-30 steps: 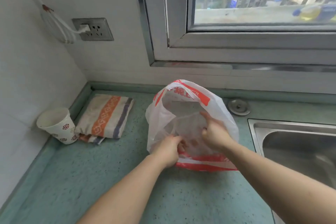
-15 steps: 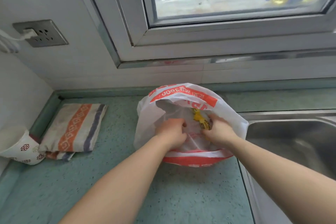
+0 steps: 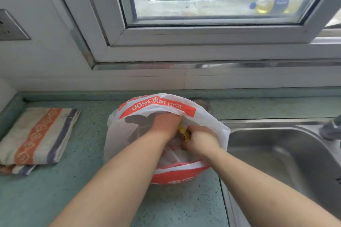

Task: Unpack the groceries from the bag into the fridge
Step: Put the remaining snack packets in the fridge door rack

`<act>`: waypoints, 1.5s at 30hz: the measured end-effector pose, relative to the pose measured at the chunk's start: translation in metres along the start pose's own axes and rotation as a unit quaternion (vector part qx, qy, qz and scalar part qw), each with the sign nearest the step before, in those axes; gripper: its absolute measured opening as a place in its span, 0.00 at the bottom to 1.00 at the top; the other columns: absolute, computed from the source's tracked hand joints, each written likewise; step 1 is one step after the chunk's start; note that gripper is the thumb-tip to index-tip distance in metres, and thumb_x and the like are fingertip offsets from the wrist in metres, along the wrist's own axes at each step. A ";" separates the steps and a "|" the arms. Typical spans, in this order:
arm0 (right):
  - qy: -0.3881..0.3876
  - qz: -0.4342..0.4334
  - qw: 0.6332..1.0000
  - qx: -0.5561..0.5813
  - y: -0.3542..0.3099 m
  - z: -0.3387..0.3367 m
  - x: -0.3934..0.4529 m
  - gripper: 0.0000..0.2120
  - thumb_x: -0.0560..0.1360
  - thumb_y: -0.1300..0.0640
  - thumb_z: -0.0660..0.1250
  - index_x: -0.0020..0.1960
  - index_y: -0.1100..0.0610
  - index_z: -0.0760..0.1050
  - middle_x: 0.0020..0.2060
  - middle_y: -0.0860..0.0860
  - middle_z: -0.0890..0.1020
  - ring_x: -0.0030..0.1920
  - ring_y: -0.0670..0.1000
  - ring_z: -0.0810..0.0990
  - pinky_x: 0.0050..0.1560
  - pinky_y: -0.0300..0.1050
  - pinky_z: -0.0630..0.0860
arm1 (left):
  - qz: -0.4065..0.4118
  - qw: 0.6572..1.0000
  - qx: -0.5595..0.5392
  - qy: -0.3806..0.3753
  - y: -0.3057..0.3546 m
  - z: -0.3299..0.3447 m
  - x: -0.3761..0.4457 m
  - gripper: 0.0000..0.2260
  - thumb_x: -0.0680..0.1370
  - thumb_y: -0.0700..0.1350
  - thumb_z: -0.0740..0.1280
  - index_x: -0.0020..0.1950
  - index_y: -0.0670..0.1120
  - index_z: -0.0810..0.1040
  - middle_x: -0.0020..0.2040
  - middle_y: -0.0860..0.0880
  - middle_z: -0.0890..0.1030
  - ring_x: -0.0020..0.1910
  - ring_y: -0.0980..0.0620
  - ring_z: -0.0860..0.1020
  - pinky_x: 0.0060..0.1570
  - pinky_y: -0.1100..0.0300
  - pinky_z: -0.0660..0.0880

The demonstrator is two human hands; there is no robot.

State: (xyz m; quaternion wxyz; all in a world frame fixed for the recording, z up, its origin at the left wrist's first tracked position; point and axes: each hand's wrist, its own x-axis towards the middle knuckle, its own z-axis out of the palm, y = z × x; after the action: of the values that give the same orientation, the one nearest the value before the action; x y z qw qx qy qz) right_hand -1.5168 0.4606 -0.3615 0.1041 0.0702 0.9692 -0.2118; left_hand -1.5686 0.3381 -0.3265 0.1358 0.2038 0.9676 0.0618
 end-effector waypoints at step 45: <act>-0.271 0.065 0.930 0.241 -0.063 -0.085 -0.037 0.08 0.79 0.62 0.54 0.49 0.60 0.71 0.38 0.55 0.77 0.33 0.52 0.76 0.38 0.45 0.76 | -0.062 0.965 -0.250 -0.040 -0.074 -0.058 -0.122 0.09 0.81 0.51 0.60 0.57 0.49 0.74 0.49 0.45 0.78 0.40 0.49 0.74 0.38 0.60 0.70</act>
State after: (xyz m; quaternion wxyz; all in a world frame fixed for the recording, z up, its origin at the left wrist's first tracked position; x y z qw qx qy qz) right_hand -1.5068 0.4365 -0.2520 0.3563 0.0957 0.8170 -0.4432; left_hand -1.5054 0.2166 -0.2552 0.2245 0.1054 0.9257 0.2855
